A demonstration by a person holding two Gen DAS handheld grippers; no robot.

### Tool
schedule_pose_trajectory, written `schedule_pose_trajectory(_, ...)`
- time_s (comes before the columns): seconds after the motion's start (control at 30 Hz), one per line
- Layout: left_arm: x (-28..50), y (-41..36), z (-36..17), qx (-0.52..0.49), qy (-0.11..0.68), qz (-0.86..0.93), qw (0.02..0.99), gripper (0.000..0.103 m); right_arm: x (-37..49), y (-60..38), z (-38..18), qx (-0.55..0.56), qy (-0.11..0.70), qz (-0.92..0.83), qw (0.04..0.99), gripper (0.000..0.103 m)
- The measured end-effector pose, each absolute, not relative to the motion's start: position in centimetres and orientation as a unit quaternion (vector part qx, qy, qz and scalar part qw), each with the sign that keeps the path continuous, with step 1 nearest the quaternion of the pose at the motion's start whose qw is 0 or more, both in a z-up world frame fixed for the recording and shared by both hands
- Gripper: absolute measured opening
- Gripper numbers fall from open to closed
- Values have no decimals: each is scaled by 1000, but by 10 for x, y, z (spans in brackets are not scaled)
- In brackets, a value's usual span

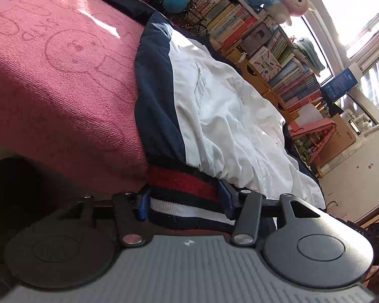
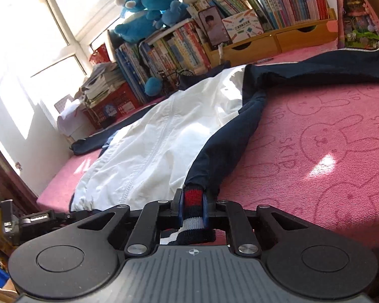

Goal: Fold clothes

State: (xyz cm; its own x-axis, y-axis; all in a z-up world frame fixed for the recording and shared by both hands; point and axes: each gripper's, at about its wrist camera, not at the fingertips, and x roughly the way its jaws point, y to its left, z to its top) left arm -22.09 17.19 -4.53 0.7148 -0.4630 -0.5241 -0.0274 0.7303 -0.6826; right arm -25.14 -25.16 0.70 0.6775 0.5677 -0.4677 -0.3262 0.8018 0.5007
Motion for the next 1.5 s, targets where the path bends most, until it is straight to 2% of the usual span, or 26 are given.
schedule_pose_trajectory(0.07,-231,181,-34,-335,345,-117,869,19,-261,-254,19,215,313,302,874,14)
schedule_pose_trajectory(0.2,-248,188,-8,-280,322,-99,899,19,-267,-258,10,191,355,289,868,14)
schedule_pose_trajectory(0.33,-249,180,-6,-233,346,-89,905,19,-263,-260,-16,152,408,247,866,14)
schedule_pose_trajectory(0.4,-252,175,1,-204,339,-91,914,20,-267,-255,-16,96,412,237,875,14)
schedule_pose_trajectory(0.43,-255,175,5,-194,331,-92,919,24,-270,-251,-12,55,410,231,881,17)
schedule_pose_trajectory(0.5,-257,174,6,-179,328,-96,922,44,-274,-248,-3,-6,398,221,890,31)
schedule_pose_trajectory(0.53,-257,173,3,-174,332,-98,922,69,-277,-249,2,-19,388,215,896,42)
schedule_pose_trajectory(0.57,-256,172,1,-168,335,-99,922,87,-278,-249,6,-22,376,212,902,51)
schedule_pose_trajectory(0.6,-256,171,-2,-162,338,-101,921,89,-279,-249,11,-22,364,210,907,56)
schedule_pose_trajectory(0.67,-255,170,-6,-151,344,-105,921,91,-275,-246,11,-11,352,218,910,81)
schedule_pose_trajectory(0.7,-255,169,-9,-145,348,-107,920,91,-272,-244,9,-5,350,222,910,83)
schedule_pose_trajectory(0.77,-254,166,-14,-128,355,-113,919,91,-272,-234,5,-19,348,224,910,84)
schedule_pose_trajectory(0.83,-258,151,-21,-61,361,-127,922,91,-275,-221,0,-52,343,222,911,84)
schedule_pose_trajectory(0.93,-269,125,-32,77,330,-105,935,94,-299,-197,-8,-155,289,242,913,93)
schedule_pose_trajectory(0.97,-268,121,-35,94,323,-93,937,94,-306,-188,-12,-183,270,245,913,95)
schedule_pose_trajectory(1.07,-255,131,-43,62,317,-49,945,94,-316,-164,-27,-246,226,221,916,99)
schedule_pose_trajectory(1.2,-244,154,-41,-5,313,-2,950,95,-317,-146,-42,-286,183,169,925,99)
schedule_pose_trajectory(1.33,-257,154,-22,46,268,45,961,95,-320,-156,-29,-274,120,102,949,99)
schedule_pose_trajectory(1.4,-258,157,-15,59,258,65,962,98,-314,-168,-23,-266,124,75,953,99)
schedule_pose_trajectory(1.5,-256,161,-11,47,255,68,963,98,-319,-161,-27,-263,146,162,940,99)
